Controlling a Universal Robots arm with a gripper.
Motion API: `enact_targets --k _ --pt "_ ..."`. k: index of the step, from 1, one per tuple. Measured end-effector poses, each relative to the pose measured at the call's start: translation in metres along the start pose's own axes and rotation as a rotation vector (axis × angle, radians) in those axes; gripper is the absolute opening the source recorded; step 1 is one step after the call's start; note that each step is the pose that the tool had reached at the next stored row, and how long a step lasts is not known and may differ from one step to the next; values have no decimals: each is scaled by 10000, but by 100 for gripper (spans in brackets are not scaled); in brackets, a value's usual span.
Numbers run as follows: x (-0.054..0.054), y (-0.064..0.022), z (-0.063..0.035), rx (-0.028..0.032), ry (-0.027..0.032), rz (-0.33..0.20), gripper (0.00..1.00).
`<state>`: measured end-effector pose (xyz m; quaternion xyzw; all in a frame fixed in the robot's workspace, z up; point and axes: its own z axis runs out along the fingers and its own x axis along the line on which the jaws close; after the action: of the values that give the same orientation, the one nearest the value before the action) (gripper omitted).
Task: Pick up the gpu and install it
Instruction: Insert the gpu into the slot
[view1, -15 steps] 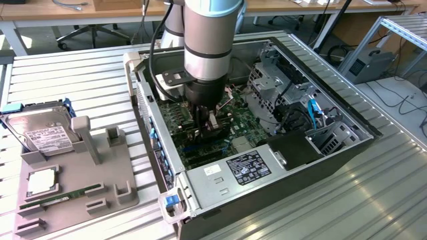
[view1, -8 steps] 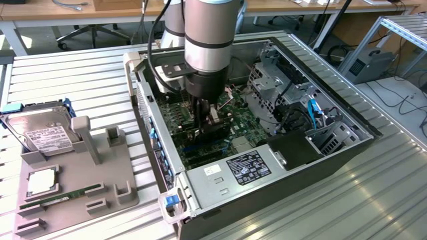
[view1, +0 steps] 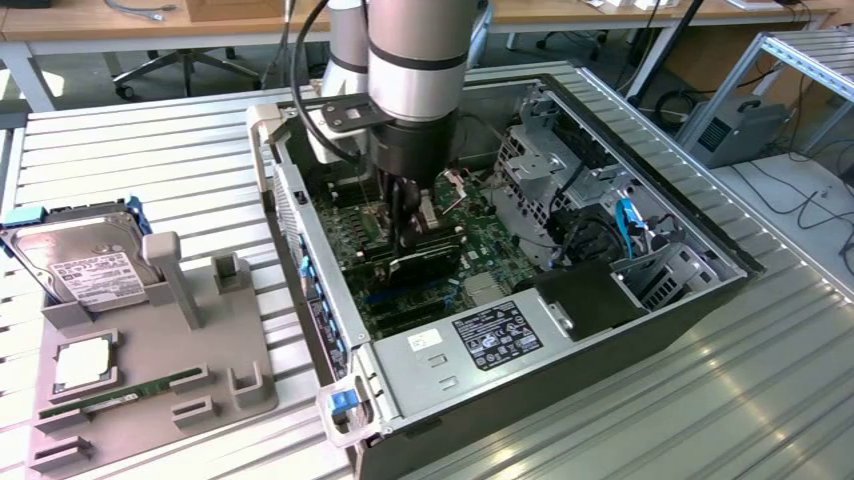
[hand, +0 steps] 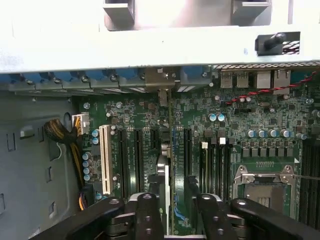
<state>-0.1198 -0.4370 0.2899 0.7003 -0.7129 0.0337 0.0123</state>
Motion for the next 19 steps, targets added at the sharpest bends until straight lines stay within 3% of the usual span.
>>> enact_targets --k 3,4,6,11,12,19 --pt "-2 -44 1 -59 1 -2 14" --pt "-2 -64 2 -88 1 -6 14" --pt "-4 -138 4 -189 3 -15 11" --pt "-8 -367 11 -511 8 -41 11" --pt "-9 -387 12 -544 8 -43 11" --pt "-9 -397 12 -565 9 -44 11"
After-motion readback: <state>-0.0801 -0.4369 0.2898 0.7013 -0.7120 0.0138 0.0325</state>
